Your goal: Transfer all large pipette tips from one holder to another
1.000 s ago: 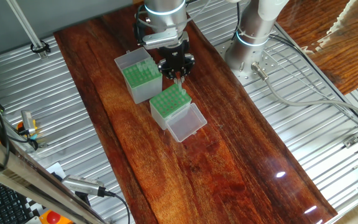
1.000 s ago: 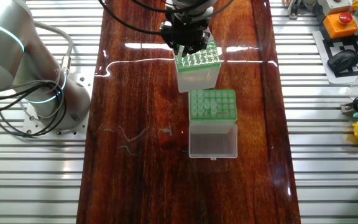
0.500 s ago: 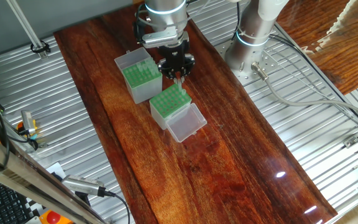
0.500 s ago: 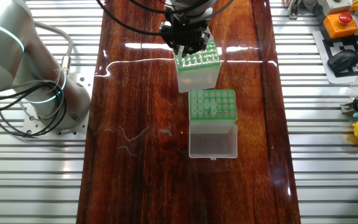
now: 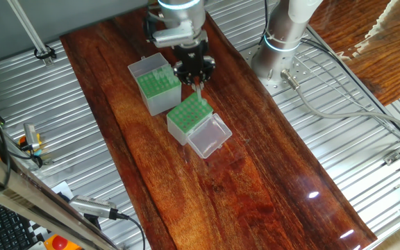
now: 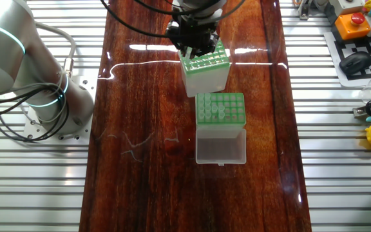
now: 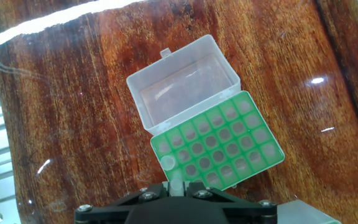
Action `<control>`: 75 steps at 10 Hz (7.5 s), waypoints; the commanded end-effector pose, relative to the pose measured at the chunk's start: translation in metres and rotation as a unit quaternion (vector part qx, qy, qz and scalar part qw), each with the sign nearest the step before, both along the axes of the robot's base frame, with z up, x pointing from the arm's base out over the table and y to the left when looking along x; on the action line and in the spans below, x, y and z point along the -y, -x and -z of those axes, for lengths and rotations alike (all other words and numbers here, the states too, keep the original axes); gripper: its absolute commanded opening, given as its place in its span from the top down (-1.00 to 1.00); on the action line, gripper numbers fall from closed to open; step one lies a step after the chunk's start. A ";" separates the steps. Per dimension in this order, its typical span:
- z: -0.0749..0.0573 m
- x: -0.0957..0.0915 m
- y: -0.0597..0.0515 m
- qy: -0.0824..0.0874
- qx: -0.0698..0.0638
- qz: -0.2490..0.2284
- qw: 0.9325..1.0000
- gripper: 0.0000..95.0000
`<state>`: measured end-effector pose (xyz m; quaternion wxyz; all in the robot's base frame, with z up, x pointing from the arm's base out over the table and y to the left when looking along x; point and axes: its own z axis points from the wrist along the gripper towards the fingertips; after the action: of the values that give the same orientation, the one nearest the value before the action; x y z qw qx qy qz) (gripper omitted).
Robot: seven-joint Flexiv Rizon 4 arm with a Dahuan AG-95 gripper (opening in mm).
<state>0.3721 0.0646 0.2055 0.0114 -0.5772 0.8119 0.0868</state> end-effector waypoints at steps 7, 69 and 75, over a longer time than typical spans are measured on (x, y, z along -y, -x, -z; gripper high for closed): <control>-0.024 0.008 -0.014 -0.007 -0.008 0.024 1.000 1.00; -0.066 0.014 -0.027 0.061 -0.002 0.021 0.998 1.00; -0.067 0.014 -0.027 0.067 0.004 0.033 0.997 1.00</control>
<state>0.3989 0.0509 0.2728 -0.0218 -0.5497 0.8346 0.0295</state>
